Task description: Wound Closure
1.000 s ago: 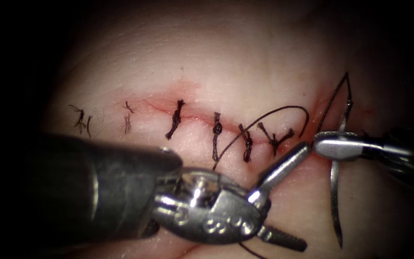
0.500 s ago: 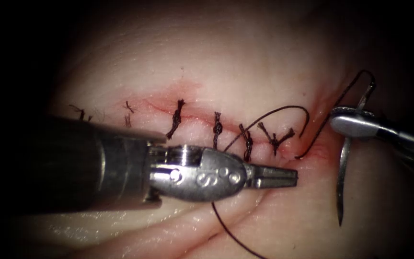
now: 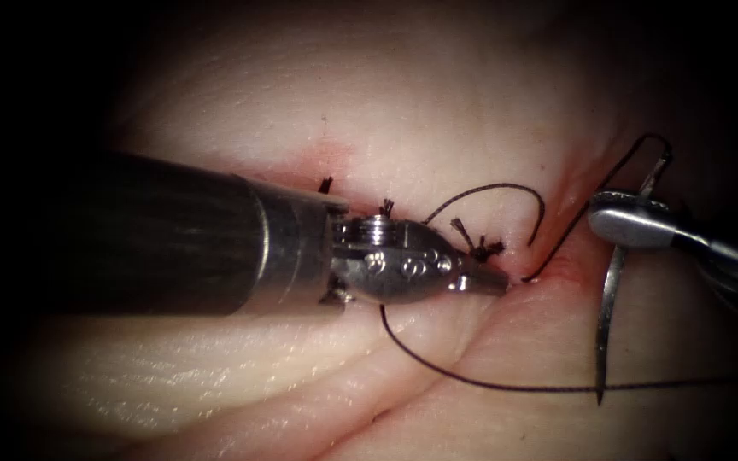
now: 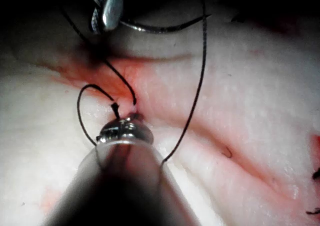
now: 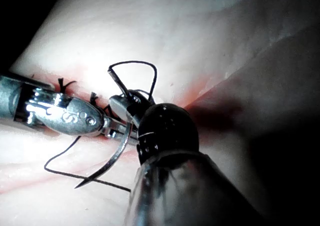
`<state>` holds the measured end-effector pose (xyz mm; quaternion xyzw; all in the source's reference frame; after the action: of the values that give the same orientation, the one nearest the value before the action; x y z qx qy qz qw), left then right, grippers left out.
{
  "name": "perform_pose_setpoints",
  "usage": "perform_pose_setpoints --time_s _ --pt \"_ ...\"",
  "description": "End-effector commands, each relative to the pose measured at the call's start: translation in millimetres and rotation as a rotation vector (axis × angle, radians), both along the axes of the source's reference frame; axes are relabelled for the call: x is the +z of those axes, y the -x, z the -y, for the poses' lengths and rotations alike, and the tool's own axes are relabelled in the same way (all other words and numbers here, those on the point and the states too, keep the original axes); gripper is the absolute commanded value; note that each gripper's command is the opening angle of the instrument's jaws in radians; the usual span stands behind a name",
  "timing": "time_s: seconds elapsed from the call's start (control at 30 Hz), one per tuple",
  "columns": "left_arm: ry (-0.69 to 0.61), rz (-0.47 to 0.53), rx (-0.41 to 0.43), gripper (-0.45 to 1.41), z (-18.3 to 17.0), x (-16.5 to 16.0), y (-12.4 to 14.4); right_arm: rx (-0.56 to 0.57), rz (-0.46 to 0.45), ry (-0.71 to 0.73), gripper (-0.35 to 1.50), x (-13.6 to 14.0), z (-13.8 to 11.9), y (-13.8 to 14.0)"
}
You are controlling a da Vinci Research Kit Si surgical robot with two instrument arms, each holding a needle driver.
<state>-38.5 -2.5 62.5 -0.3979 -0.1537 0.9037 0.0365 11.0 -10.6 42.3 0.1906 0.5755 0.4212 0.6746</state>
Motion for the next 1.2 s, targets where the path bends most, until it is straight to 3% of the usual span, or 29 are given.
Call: perform_pose_setpoints --time_s 0.03,0.2,0.57,0.8,0.9,1.0,1.2 --pt "0.001 -0.002 -0.003 -0.45 -0.3 0.6 0.9 -0.001 0.000 0.007 -0.35 0.4 0.0 -0.8" --pt "-0.002 -0.021 0.004 -0.45 -0.7 1.4 1.9 -0.005 0.004 0.026 -0.35 0.4 0.2 -0.8" --pt "-0.102 -0.138 0.130 -0.45 -0.1 5.6 2.1 -0.016 0.025 0.133 -0.35 0.3 0.0 -0.8" --pt "-0.125 -0.182 0.178 -0.45 -0.1 7.0 1.6 -0.040 0.072 0.303 -0.35 0.7 -0.8 -0.8" --pt "-0.133 -0.179 0.180 -0.45 -0.1 6.6 1.5 -0.056 0.126 0.443 -0.35 1.1 -1.3 -1.1" --pt "-0.136 -0.175 0.184 0.04 0.1 6.0 1.6 -0.051 0.141 0.515 -0.35 1.4 -1.4 -1.3" --pt "-0.147 -0.168 0.194 0.24 0.7 4.5 1.9 -0.047 0.177 0.648 -0.35 2.1 -2.0 -1.9"
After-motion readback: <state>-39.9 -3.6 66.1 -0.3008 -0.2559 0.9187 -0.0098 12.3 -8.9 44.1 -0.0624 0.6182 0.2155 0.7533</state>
